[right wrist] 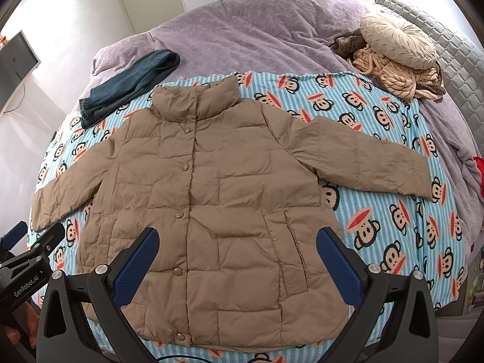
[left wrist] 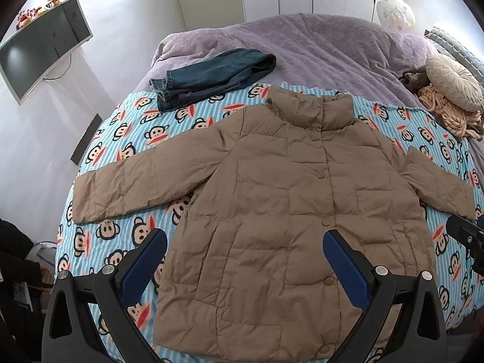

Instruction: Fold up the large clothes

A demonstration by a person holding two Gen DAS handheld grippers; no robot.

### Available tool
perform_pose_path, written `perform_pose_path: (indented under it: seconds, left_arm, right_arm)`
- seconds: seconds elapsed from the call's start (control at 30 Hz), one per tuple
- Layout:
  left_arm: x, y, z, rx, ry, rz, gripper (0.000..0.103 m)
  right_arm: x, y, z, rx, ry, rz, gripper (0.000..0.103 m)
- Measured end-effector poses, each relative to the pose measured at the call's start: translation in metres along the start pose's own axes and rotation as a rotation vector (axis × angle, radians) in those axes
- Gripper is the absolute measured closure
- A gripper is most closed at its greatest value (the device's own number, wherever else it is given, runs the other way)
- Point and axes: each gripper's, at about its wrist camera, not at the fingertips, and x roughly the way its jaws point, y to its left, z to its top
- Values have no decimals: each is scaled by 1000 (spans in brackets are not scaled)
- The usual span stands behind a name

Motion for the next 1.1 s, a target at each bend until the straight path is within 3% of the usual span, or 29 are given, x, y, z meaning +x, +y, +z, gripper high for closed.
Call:
perform_pose_path:
  seconds: [0.17, 1.1]
  left_arm:
    - [9, 8, -12, 2, 2, 3, 0]
    - [12, -2, -13, 10, 7, 11, 0]
  right_arm:
    - [0, 1, 0, -2, 0, -1, 0]
    - [4, 2, 1, 0, 8, -1, 0]
